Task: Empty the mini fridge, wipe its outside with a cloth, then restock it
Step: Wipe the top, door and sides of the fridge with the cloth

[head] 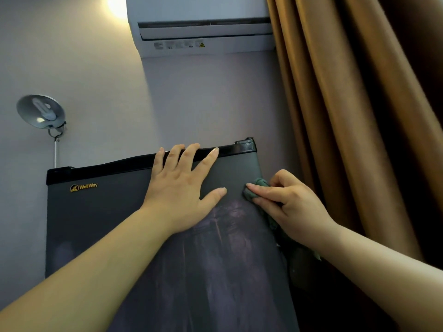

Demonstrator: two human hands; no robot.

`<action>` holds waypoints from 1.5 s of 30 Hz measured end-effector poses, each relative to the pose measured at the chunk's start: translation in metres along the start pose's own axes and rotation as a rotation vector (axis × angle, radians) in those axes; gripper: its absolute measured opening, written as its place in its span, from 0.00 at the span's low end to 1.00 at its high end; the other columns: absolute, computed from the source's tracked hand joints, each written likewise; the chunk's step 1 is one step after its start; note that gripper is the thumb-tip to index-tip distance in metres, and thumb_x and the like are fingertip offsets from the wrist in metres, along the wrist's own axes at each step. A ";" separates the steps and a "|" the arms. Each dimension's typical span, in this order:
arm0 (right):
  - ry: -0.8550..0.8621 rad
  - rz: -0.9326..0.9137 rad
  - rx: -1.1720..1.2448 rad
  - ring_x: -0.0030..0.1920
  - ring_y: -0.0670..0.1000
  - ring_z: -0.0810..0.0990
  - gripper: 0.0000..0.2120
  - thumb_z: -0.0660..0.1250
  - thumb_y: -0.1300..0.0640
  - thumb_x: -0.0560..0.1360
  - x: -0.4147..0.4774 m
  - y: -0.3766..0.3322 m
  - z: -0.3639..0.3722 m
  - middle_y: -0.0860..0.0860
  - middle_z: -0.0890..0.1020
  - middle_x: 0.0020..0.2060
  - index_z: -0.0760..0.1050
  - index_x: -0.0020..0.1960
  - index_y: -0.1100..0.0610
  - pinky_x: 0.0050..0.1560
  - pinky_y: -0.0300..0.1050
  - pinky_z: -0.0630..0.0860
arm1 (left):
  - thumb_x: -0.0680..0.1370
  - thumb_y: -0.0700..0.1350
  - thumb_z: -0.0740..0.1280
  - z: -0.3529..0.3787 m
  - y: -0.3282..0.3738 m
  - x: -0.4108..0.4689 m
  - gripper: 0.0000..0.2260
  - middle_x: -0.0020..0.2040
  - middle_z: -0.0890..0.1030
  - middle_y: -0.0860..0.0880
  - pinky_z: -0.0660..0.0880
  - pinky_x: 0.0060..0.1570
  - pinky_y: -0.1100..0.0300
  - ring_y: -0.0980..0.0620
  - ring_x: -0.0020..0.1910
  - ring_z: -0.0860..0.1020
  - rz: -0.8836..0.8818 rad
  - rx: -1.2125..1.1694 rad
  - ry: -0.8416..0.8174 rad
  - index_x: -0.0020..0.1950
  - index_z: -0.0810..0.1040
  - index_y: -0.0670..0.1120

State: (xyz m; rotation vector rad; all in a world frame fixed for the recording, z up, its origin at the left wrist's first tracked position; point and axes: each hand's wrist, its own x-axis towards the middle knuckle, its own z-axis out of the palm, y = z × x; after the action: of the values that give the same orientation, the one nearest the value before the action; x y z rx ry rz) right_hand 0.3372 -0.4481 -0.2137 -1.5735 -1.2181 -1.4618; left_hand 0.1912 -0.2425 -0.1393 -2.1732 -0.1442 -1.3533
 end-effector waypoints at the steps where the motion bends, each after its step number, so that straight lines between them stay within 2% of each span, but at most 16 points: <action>1: -0.002 0.003 0.010 0.41 0.46 0.73 0.17 0.65 0.43 0.78 -0.004 -0.002 0.001 0.45 0.70 0.43 0.79 0.65 0.43 0.39 0.32 0.70 | 0.75 0.72 0.41 -0.001 0.000 0.000 0.36 0.80 0.53 0.49 0.42 0.78 0.39 0.44 0.80 0.50 0.000 0.000 -0.004 0.81 0.43 0.61; 5: -0.013 0.000 0.013 0.40 0.46 0.73 0.17 0.63 0.41 0.78 -0.009 -0.005 -0.001 0.45 0.70 0.42 0.81 0.63 0.43 0.37 0.38 0.73 | 0.75 0.72 0.42 -0.003 0.002 0.001 0.36 0.80 0.55 0.50 0.43 0.77 0.39 0.44 0.79 0.51 -0.002 -0.007 -0.011 0.81 0.45 0.61; 10: 0.047 0.061 0.020 0.40 0.44 0.72 0.17 0.63 0.40 0.77 0.015 -0.009 0.000 0.42 0.69 0.42 0.82 0.61 0.42 0.36 0.35 0.67 | 0.75 0.71 0.42 -0.006 -0.002 0.001 0.35 0.78 0.58 0.49 0.46 0.77 0.39 0.44 0.77 0.55 0.017 0.001 0.000 0.81 0.50 0.60; 16: -0.006 0.068 0.131 0.40 0.45 0.75 0.13 0.67 0.40 0.76 -0.033 -0.017 0.008 0.44 0.71 0.41 0.84 0.57 0.41 0.36 0.43 0.74 | 0.76 0.71 0.44 -0.004 0.000 0.001 0.36 0.77 0.59 0.48 0.47 0.77 0.38 0.42 0.77 0.56 0.020 0.029 -0.008 0.82 0.50 0.59; 19: 0.065 0.164 0.202 0.41 0.45 0.76 0.09 0.72 0.44 0.74 -0.020 -0.016 0.012 0.43 0.72 0.40 0.85 0.53 0.41 0.39 0.41 0.75 | 0.76 0.71 0.44 -0.003 0.003 0.002 0.37 0.77 0.58 0.47 0.47 0.77 0.37 0.41 0.76 0.56 0.019 0.054 -0.011 0.82 0.49 0.58; 22: 0.172 0.253 0.257 0.41 0.45 0.77 0.08 0.77 0.50 0.73 0.004 -0.015 0.014 0.44 0.74 0.40 0.86 0.51 0.43 0.42 0.44 0.77 | 0.75 0.71 0.43 -0.005 0.001 0.001 0.37 0.77 0.58 0.47 0.48 0.77 0.37 0.41 0.77 0.56 0.029 0.056 -0.020 0.82 0.48 0.58; 25: 0.191 0.291 0.282 0.42 0.45 0.78 0.07 0.77 0.51 0.73 0.002 -0.017 0.016 0.43 0.75 0.40 0.86 0.50 0.42 0.43 0.41 0.76 | 0.75 0.71 0.42 -0.006 -0.002 0.002 0.37 0.78 0.57 0.47 0.48 0.77 0.37 0.41 0.77 0.55 0.041 0.055 -0.027 0.82 0.48 0.58; 30: 0.115 0.275 0.326 0.41 0.48 0.78 0.06 0.76 0.48 0.71 -0.045 -0.025 0.017 0.44 0.74 0.38 0.86 0.47 0.42 0.40 0.36 0.73 | 0.75 0.72 0.42 -0.005 0.001 0.001 0.38 0.77 0.57 0.47 0.47 0.77 0.37 0.41 0.76 0.56 0.037 0.067 -0.020 0.82 0.48 0.57; 37: 0.204 0.321 0.284 0.43 0.44 0.77 0.07 0.76 0.50 0.73 0.019 -0.021 0.016 0.45 0.75 0.41 0.85 0.51 0.43 0.42 0.34 0.73 | 0.76 0.71 0.43 -0.001 0.000 0.001 0.37 0.77 0.59 0.47 0.48 0.77 0.37 0.41 0.76 0.57 0.030 0.065 0.006 0.82 0.50 0.58; 43: 0.095 0.198 0.205 0.41 0.45 0.76 0.07 0.75 0.47 0.73 -0.021 -0.031 0.019 0.43 0.72 0.39 0.85 0.51 0.41 0.38 0.43 0.75 | 0.75 0.72 0.43 -0.001 -0.001 0.002 0.37 0.77 0.59 0.47 0.48 0.76 0.37 0.42 0.76 0.57 0.035 0.053 0.012 0.82 0.51 0.58; 45: 0.082 0.191 0.202 0.41 0.45 0.76 0.07 0.75 0.46 0.73 -0.011 -0.027 0.017 0.43 0.72 0.39 0.85 0.51 0.41 0.39 0.47 0.76 | 0.75 0.72 0.42 0.000 -0.001 0.002 0.37 0.77 0.59 0.47 0.48 0.76 0.37 0.42 0.76 0.57 0.031 0.047 0.012 0.82 0.51 0.58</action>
State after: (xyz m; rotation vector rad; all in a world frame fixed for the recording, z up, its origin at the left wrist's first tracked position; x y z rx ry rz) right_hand 0.3186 -0.4252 -0.2303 -1.4374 -1.0991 -1.2293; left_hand 0.1916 -0.2425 -0.1373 -2.1197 -0.1361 -1.3321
